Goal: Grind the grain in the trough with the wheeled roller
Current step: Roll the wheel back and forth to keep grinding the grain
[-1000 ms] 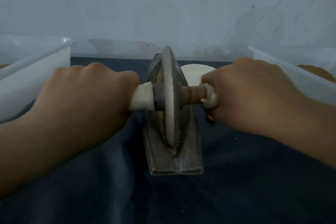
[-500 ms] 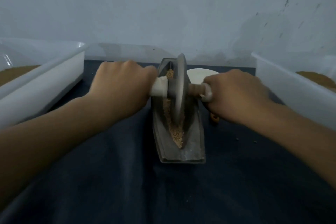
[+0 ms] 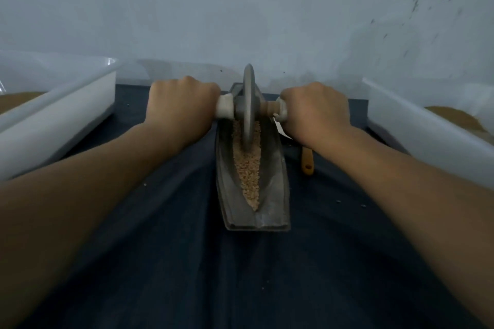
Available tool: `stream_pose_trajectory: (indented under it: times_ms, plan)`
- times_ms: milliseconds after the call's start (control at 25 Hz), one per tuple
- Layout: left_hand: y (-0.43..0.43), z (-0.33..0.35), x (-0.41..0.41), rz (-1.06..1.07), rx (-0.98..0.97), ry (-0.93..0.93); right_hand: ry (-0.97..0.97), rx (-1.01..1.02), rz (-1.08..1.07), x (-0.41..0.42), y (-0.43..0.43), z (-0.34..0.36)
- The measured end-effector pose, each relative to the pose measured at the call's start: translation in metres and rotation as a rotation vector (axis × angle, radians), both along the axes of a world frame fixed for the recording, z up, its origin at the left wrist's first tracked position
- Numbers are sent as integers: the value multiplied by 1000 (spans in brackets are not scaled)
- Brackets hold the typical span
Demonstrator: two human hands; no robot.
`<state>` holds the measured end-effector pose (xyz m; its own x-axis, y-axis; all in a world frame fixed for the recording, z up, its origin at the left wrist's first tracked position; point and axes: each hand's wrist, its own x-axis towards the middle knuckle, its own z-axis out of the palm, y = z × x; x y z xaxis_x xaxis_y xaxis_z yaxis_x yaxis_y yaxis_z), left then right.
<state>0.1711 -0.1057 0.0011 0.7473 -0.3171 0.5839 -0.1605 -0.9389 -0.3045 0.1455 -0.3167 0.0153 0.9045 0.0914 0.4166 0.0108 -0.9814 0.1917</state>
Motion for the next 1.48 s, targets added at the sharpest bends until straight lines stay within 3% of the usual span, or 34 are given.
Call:
stream_pose_trajectory:
  times_ms: [160, 240, 400, 600, 680, 880, 960, 1160, 1320, 1480]
  plan:
    - [35, -8, -62, -159, 37, -64, -195, -108, 186, -63, -16, -1]
    - [50, -10, -71, -202, 41, -56, -201, -90, 269, -78, -19, 0]
    - [26, -19, -41, -67, 20, -43, -140, -127, 61, -39, -6, -7]
    - [-6, 9, 8, -3, 17, 26, -5, 59, -32, 10, 0, -3]
    - [3, 7, -17, -33, 81, 13, 8, 29, -2, -13, -8, -7]
    - [39, 0, -72, -202, 77, -88, -187, -42, 247, -75, -25, -12]
    - [30, -2, -60, -136, 85, -77, -138, -63, 142, -57, -18, -15]
    - [-10, 11, 9, -11, 79, -45, -25, 139, -44, 8, -2, -15]
    - [5, 4, -25, -52, 101, -11, -28, 46, 36, -24, -11, -13]
    - [34, 1, -71, -181, 98, -77, -196, -80, 175, -76, -22, -10]
